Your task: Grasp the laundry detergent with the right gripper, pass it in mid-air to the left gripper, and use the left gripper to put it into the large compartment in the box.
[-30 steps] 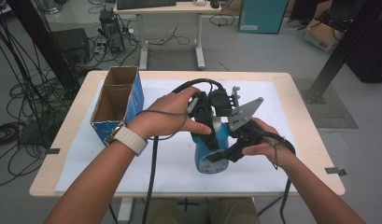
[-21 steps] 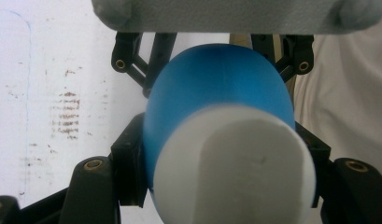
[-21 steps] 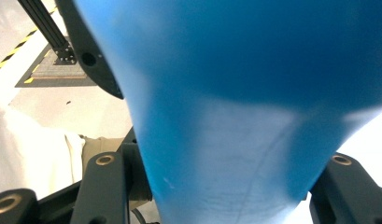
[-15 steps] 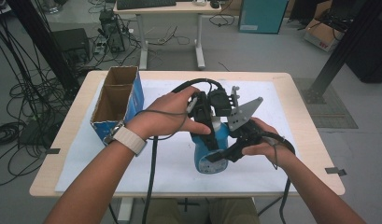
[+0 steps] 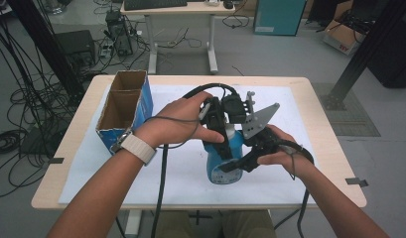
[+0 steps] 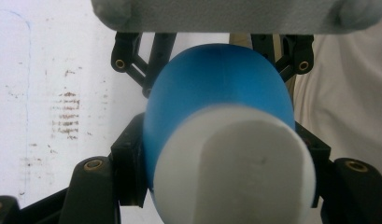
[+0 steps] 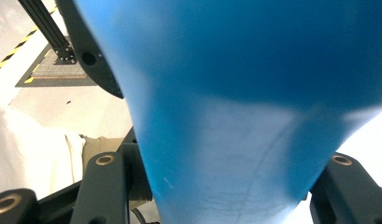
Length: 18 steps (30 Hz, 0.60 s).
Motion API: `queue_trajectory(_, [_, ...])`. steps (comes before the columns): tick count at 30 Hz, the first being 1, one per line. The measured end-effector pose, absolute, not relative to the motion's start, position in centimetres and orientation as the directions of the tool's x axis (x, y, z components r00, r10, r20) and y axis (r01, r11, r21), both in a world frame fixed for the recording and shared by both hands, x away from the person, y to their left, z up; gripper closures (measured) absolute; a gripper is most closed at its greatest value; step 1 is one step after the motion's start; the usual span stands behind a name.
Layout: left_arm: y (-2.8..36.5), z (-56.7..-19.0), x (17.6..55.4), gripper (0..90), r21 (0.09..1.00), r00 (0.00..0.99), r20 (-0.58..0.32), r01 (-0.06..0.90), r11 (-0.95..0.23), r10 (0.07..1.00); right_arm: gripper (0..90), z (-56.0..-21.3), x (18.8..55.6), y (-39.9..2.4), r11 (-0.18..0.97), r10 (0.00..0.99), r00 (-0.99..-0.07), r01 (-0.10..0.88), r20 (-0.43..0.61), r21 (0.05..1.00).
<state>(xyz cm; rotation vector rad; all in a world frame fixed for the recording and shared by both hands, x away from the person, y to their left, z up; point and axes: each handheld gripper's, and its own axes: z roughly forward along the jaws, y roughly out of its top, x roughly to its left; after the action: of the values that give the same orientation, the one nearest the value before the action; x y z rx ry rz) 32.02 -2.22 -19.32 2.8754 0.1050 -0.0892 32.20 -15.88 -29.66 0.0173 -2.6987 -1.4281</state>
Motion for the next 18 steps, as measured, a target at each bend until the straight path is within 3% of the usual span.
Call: queue_trajectory(18, [-2.29,-19.42,32.15,37.6,0.248,0.995,-0.079,0.075,-0.966,0.058,43.0,-29.79,32.25,-15.96,0.566,-0.053,-0.996,0.030,0.072,0.824])
